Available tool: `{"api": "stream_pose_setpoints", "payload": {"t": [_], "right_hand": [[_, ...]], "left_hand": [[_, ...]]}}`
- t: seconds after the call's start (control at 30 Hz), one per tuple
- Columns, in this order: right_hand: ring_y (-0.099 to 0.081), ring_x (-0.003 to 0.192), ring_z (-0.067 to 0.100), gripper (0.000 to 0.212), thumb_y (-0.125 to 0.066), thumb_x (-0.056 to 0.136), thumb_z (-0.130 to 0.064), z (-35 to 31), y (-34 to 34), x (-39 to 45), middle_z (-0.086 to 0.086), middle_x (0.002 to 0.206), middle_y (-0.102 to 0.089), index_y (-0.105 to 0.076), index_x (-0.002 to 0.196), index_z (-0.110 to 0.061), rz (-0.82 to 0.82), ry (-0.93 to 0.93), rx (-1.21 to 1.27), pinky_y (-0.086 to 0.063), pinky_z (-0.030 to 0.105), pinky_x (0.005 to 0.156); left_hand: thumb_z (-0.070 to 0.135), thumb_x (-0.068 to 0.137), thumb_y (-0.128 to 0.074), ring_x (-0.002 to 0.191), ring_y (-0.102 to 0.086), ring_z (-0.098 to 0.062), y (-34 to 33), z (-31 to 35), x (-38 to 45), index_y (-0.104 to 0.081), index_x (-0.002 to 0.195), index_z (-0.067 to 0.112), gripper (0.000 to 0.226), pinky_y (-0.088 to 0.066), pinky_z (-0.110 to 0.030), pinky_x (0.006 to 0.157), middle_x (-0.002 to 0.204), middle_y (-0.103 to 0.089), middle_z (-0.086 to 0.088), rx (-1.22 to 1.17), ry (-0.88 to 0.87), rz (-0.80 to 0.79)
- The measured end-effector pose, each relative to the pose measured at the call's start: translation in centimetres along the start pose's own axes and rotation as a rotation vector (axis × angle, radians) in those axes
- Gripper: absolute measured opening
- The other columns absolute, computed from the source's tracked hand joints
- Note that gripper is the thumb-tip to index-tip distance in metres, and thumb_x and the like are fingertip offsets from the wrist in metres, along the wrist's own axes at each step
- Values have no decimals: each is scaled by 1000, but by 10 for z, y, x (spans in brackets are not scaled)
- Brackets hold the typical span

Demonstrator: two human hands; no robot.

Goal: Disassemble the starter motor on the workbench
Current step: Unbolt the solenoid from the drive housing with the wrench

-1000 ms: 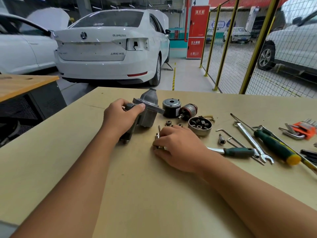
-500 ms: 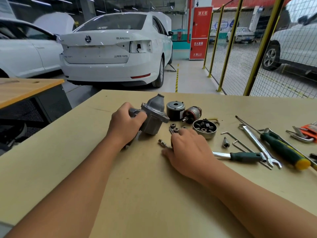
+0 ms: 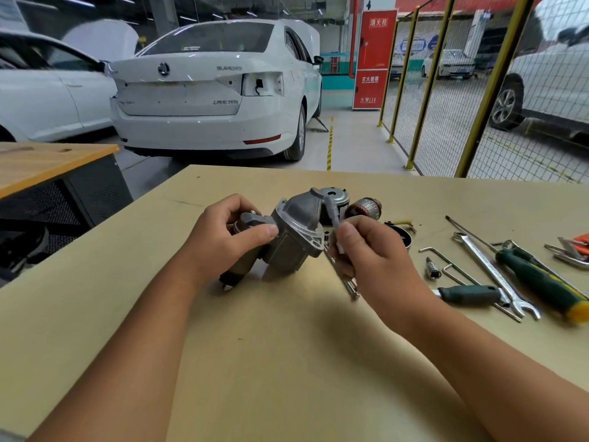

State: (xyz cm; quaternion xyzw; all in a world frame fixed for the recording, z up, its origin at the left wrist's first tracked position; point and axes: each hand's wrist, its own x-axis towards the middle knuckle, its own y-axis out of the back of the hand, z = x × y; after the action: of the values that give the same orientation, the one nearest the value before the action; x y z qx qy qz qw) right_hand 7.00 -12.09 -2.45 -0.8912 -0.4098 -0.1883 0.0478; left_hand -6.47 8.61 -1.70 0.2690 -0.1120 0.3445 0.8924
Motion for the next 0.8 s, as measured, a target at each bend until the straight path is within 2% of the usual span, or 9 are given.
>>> {"api": "stream_pose_setpoints", "payload": {"t": [0.07, 0.1, 0.2, 0.33, 0.43, 0.47, 0.53, 0.63, 0.8], "right_hand": [[-39, 54, 16, 11, -57, 100, -17, -4, 0, 2, 8, 75, -61, -65, 94, -12, -64, -139, 411, -39, 29, 56], [-40, 54, 18, 14, -59, 95, -16, -5, 1, 2, 13, 78, -61, -66, 107, -11, -101, -170, 522, -41, 32, 57], [-50, 57, 25, 48, -63, 92, -10, -5, 8, 4, 22, 89, -61, -56, 138, -17, -229, -170, 591, -46, 38, 60], [-57, 56, 29, 40, -59, 96, -10, -10, 10, 11, 17, 86, -65, -62, 132, -27, -268, -82, 297, -50, 37, 55], [-50, 47, 7, 28, -56, 102, -10, -23, 3, 26, -5, 67, -61, -68, 123, -23, -200, 30, 54, -43, 23, 46], [-53, 49, 1, 26, -56, 103, -10, -28, 1, 33, -14, 65, -61, -70, 122, -21, -193, 89, -103, -41, 14, 50], [-61, 66, -6, 20, -60, 101, -15, -41, -5, 46, -23, 72, -65, -73, 115, -20, -217, 205, -466, -43, 10, 62], [-64, 84, 3, 15, -65, 96, -22, -57, -15, 59, -16, 91, -71, -77, 105, -20, -283, 306, -821, -50, 22, 75], [-62, 82, 2, 14, -67, 94, -21, -68, -29, 75, -11, 93, -71, -78, 101, -23, -420, 310, -963, -41, 4, 66]], "left_hand": [[59, 65, -77, 70, -60, -3, 1, 1, -1, -68, 93, 21, 48, -52, -17, 60, 81, -69, 8, -10, -4, -5], [59, 65, -77, 70, -61, -2, 1, 1, -1, -68, 93, 21, 48, -53, -18, 60, 82, -70, 7, -12, -6, -10], [58, 62, -81, 73, -64, -4, 3, 3, -2, -69, 94, 22, 50, -56, -21, 63, 86, -72, 4, -31, 3, -28], [54, 55, -89, 80, -71, -12, 8, 5, -4, -72, 97, 24, 54, -63, -28, 70, 91, -76, 4, -80, 34, -54], [47, 51, -94, 85, -74, -18, 10, 6, -5, -72, 99, 23, 58, -62, -28, 72, 94, -78, 0, -121, 44, -69], [44, 50, -95, 85, -74, -18, 10, 6, -5, -71, 100, 21, 60, -62, -28, 72, 95, -78, -1, -128, 49, -71], [37, 51, -97, 85, -74, -17, 11, 6, -4, -71, 100, 20, 58, -61, -28, 72, 95, -78, -2, -127, 57, -69], [33, 53, -97, 87, -75, -20, 11, 6, -5, -72, 100, 22, 55, -61, -28, 73, 96, -78, -2, -116, 57, -65], [26, 60, -95, 82, -71, -16, 10, 4, -4, -72, 99, 18, 47, -61, -28, 73, 92, -76, -3, -118, 62, -48]]}}
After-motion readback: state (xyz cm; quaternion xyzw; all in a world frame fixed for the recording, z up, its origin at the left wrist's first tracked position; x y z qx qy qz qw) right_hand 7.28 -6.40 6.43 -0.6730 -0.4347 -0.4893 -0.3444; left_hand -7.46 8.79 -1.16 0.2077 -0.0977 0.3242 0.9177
